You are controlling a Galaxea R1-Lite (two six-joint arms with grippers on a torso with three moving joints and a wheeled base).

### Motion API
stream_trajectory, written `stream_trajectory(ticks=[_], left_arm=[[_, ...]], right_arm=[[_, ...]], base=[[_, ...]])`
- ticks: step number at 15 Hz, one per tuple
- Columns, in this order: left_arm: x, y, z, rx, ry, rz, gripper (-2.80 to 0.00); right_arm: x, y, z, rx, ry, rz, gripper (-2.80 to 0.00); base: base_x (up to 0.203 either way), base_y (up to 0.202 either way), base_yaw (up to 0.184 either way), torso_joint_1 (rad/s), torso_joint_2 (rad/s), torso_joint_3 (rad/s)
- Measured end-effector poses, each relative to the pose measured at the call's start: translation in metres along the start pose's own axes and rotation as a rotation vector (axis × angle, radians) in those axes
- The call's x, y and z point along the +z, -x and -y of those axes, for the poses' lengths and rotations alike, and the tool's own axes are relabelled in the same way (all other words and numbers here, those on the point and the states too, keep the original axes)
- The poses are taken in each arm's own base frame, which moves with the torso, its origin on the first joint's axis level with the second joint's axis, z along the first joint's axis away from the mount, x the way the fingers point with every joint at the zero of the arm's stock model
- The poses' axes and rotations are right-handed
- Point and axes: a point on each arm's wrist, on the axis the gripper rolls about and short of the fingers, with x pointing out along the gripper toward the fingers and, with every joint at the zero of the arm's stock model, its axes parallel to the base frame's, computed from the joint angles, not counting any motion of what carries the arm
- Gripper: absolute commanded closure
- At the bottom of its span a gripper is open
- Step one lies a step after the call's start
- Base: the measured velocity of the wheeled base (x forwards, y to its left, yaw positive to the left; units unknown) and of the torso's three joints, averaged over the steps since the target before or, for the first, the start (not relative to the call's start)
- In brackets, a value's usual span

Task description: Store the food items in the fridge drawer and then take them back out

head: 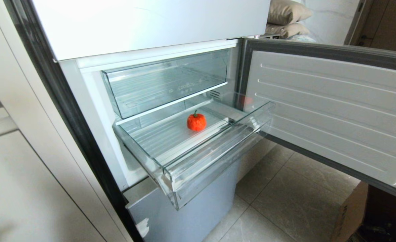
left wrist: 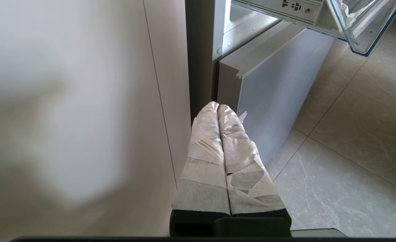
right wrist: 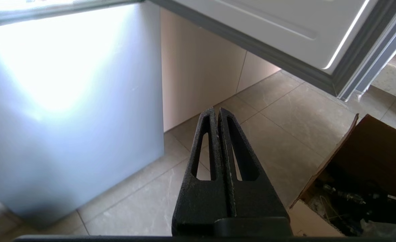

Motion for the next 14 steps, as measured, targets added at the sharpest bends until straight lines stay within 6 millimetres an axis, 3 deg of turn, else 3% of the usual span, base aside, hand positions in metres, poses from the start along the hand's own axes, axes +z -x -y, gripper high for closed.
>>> stream_trajectory(ticks=[3, 14], left_arm=[[0.0002, 0.0, 0.0, 0.0, 0.0, 0.001, 0.0], [0.0002, 0.0, 0.0, 0.0, 0.0, 0.0, 0.0]], right_arm=[[-0.0004, 0.0005, 0.0002, -0.014, -0.03, 0.007, 0.0], [-0.0005, 0.0006, 0.0004, -0.023, -0.068, 0.01, 0.0]], base=[[-0.001, 0.0, 0.024, -0.001, 0.0, 0.001], [0.001, -0.006, 0.166, 0.001, 0.0, 0.004]])
